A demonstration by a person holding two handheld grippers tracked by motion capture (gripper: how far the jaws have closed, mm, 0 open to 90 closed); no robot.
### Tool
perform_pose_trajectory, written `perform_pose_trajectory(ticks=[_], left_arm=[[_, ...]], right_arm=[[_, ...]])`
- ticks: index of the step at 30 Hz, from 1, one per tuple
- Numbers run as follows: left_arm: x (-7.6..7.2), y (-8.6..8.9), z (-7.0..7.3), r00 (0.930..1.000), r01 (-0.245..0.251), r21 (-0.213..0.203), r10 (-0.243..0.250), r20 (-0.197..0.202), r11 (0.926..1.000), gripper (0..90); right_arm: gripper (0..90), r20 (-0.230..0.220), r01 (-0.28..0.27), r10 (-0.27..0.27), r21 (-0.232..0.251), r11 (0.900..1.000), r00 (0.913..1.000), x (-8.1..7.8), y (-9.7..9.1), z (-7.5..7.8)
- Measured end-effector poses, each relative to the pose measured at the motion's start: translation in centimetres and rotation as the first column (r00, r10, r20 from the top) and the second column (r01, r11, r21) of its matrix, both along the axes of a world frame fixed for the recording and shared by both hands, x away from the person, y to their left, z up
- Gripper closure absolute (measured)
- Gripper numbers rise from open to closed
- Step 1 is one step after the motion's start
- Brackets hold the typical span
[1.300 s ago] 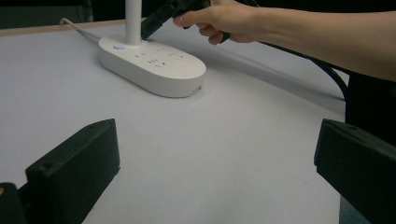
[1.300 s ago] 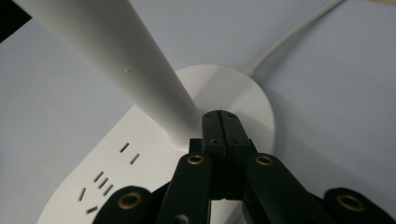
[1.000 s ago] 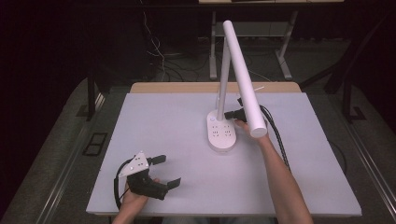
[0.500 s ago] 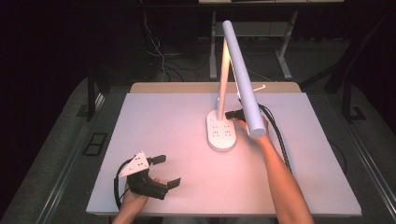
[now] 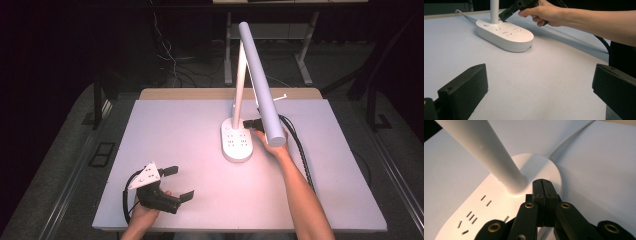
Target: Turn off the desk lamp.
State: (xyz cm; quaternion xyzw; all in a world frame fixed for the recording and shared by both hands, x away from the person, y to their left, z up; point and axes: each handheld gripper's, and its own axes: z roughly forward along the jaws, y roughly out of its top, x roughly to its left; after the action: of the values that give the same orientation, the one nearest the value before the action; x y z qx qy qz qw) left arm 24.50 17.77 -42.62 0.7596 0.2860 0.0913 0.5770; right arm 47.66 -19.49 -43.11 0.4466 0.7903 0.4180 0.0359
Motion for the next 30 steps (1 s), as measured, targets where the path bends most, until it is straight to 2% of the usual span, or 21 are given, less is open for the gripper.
perform_pose_trajectory(ticks=[3,7,16,18,20,22,27,30], left_arm=[[0.0,0.0,0.0,1.0000,-0.002,-0.002,0.002,-0.001,1.0000,0.0],[0.0,0.1,0.0,1.0000,-0.003,0.000,0.003,-0.001,1.0000,0.0],[0.0,0.0,0.0,1.0000,0.001,0.002,-0.001,-0.001,1.0000,0.0],[0.0,0.0,0.0,1.0000,0.001,0.002,-0.001,-0.002,1.0000,0.0],[0.1,0.0,0.0,1.0000,0.002,-0.001,-0.002,-0.003,1.0000,0.0],[0.1,0.0,-0.1,1.0000,0.005,0.001,-0.005,-0.004,1.0000,0.0],[0.0,0.0,0.0,1.0000,0.005,0.001,-0.005,-0.002,1.0000,0.0],[0.0,0.1,0.0,1.0000,0.001,-0.002,-0.001,-0.001,1.0000,0.0]], right_arm=[[90.0,0.003,0.005,-0.005,-0.013,0.9999,1.0000,-0.1,0.1,0.1],[90.0,0.018,0.006,-0.006,0.035,0.9994,0.9998,0.0,-0.2,0.5],[90.0,-0.012,-0.003,0.004,0.076,0.9971,0.9999,0.2,-0.1,0.4],[90.0,-0.018,-0.001,0.002,0.055,0.9985,0.9998,0.2,0.1,0.0],[90.0,-0.024,0.002,0.000,0.072,0.9974,0.9997,0.2,0.1,-0.2],[90.0,-0.023,-0.001,0.002,0.060,0.9982,0.9997,0.3,0.4,-0.2],[90.0,0.010,-0.007,0.007,0.013,0.9999,0.9999,0.0,0.9,0.0],[90.0,0.022,-0.008,0.008,0.009,0.9999,0.9997,-0.1,0.9,0.2]])
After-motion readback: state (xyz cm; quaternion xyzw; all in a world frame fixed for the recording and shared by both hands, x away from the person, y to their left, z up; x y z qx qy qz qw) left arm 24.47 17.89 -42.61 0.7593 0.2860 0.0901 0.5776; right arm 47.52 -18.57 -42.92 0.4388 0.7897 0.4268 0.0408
